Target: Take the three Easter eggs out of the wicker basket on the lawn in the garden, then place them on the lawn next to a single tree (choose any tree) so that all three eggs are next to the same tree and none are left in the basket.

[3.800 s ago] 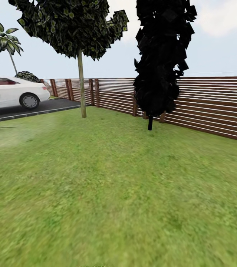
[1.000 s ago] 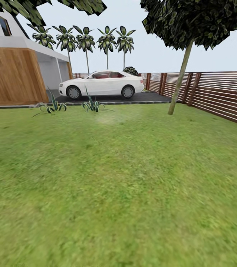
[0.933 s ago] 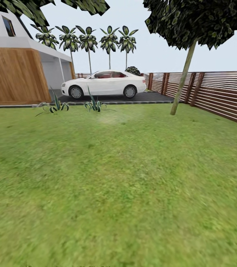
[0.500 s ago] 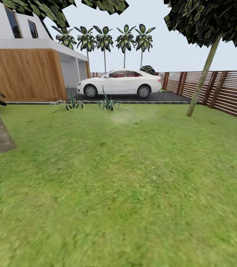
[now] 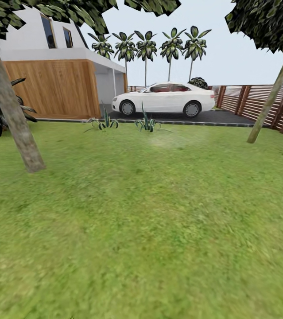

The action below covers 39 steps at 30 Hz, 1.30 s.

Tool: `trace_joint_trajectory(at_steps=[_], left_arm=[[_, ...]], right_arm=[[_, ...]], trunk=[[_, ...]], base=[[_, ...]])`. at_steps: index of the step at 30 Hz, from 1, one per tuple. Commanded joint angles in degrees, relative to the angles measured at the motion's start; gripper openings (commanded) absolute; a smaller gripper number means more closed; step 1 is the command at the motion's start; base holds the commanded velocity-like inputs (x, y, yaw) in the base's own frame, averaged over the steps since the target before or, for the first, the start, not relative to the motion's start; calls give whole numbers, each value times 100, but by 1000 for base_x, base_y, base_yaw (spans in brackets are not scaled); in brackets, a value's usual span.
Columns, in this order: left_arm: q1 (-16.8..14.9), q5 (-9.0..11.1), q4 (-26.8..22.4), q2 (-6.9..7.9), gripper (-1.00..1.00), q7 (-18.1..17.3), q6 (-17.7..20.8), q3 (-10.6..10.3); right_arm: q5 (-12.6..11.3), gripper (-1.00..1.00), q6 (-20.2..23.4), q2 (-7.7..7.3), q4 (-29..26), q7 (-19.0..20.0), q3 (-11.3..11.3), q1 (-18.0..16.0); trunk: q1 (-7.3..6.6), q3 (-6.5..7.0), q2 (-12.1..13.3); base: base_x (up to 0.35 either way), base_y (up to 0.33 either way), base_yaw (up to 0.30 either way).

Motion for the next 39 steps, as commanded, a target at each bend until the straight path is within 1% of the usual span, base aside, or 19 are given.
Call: trace_joint_trajectory(at_steps=[1, 39], left_arm=[[-1, 2, -1, 0, 100, 2, -14, 2], [-1, 2, -1, 0, 100, 1, -14, 2]], right_arm=[[6, 100, -10, -1, -4, -2, 36, 1], [6, 100, -10, -1, 13, -2, 36, 1]], trunk=[[0, -4, -2], [0, -4, -2]], base=[[0, 0, 277], [0, 0, 277]])
